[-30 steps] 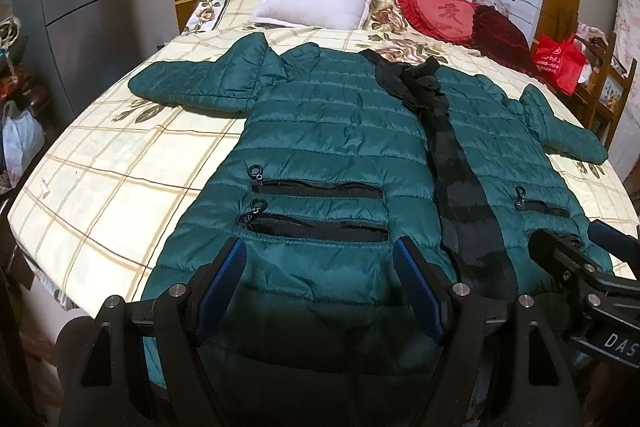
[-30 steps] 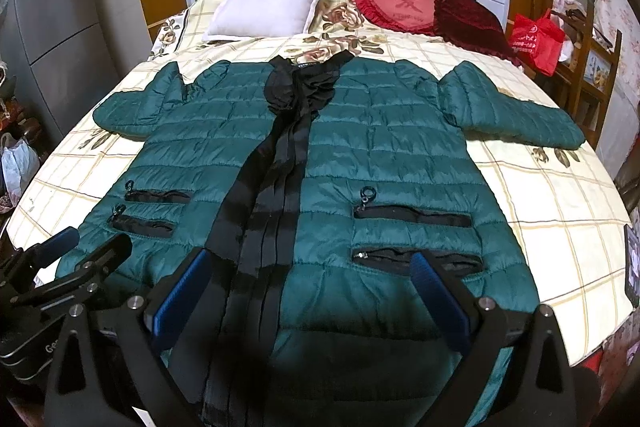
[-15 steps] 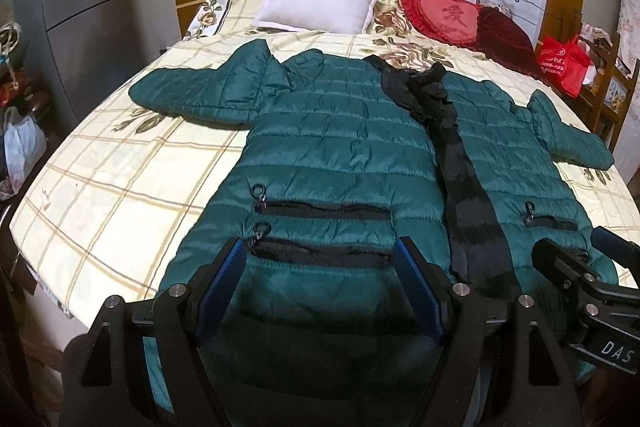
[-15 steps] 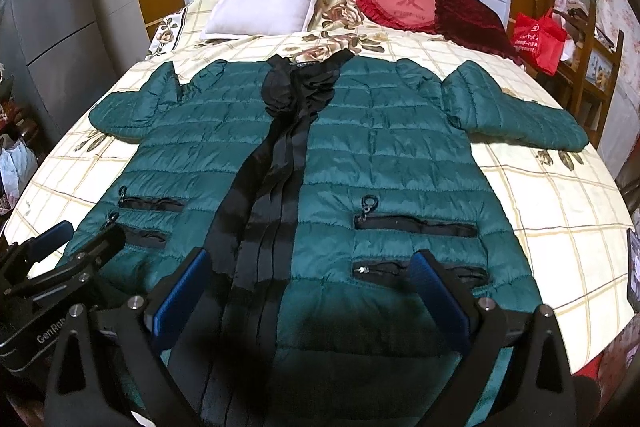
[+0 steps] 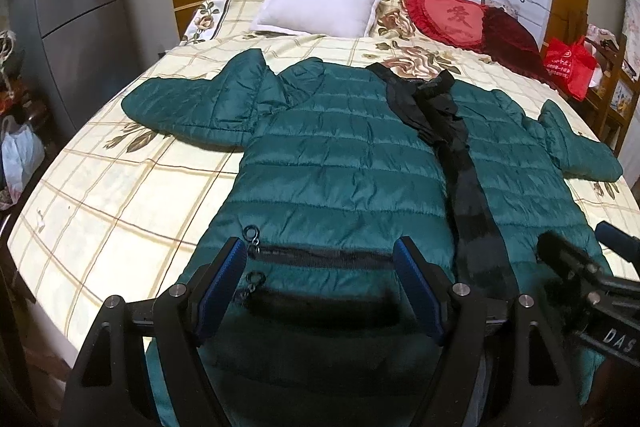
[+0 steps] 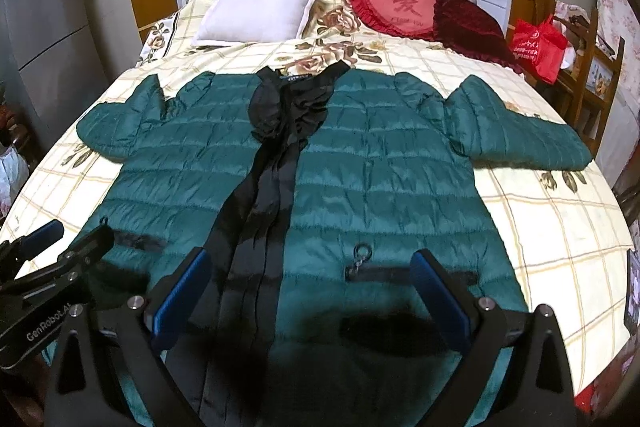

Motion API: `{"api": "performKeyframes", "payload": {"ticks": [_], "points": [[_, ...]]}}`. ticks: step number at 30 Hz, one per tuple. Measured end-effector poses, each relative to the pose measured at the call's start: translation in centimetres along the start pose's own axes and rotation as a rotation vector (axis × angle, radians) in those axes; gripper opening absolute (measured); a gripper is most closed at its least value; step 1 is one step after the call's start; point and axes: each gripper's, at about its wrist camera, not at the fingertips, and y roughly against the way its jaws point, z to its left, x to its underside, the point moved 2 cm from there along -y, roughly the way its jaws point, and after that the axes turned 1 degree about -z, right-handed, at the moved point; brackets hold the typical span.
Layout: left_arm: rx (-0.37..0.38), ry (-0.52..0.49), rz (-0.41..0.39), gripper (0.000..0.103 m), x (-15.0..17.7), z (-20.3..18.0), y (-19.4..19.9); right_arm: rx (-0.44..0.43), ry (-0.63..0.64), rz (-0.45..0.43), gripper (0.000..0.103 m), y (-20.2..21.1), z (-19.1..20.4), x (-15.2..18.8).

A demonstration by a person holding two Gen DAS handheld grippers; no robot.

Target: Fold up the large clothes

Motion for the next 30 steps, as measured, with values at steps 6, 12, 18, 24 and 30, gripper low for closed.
{"api": "performKeyframes", "payload": {"ticks": [6, 12, 18, 24, 30], "points": [[0.013, -0.003, 0.011, 0.067, -1.3, -0.2, -1.3, 0.014, 0.005, 0.001, 0.101, -1.3, -0.4, -2.0], [0.024, -0.012, -0.005, 0.067, -3.0, -0.6, -2.5, 0.019, 0.022, 0.006, 0.101, -2.8, -0.3, -3.9], [0.01, 0.004, 0.015, 0.067, -4.7, -0.3, -4.7, 0.018, 0.026, 0.015, 0.101, -4.7, -0.2, -5.3], [0.007, 0.001, 0.009, 0.067, -6.0, -0.3, -6.5, 0.016, 0.024, 0.024, 0.101, -6.8, -0.1, -6.2], [0.016, -0.006, 0.015, 0.067, -7.0, -0.6, -8.2, 0.015, 0.016, 0.03, 0.101, -8.3, -0.2, -6.9]]}}
